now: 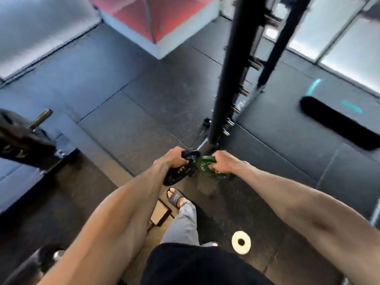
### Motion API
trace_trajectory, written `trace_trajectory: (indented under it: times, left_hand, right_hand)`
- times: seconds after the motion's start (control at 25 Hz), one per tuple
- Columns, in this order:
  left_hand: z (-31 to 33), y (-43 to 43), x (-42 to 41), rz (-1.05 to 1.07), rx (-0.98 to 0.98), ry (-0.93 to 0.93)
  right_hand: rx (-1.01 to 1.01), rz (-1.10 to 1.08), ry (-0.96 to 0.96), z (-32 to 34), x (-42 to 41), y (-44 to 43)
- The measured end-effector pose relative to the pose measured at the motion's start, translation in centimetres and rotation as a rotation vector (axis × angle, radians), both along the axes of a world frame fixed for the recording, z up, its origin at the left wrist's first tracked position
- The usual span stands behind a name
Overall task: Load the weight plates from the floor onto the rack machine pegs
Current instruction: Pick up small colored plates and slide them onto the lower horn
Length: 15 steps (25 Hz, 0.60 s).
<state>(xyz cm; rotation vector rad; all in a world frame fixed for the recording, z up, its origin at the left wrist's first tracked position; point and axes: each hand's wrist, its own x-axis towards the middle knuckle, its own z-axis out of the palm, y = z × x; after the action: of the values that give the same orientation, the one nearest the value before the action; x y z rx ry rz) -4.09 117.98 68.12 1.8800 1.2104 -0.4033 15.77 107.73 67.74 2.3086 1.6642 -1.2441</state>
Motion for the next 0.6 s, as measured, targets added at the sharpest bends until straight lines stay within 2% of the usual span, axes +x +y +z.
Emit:
trace_trajectory:
  times: [0.24, 0.4, 0.6]
  left_hand:
    - [-1.3, 9.7, -8.1, 0.585, 0.035, -0.096]
    - [-0.7, 17.0, -11.8, 0.786, 0.087, -0.161]
    - [0.1, 25.9, -15.0, 0.899, 0.085, -0.210]
  right_hand:
    - [0.010, 0.024, 0.116, -0.1, -4.5, 16.0]
    - [0.113, 0.006, 0.125, 0.6, -7.9, 26.5]
    - [0.201, 0.044, 0.069, 3.6, -11.8, 38.7]
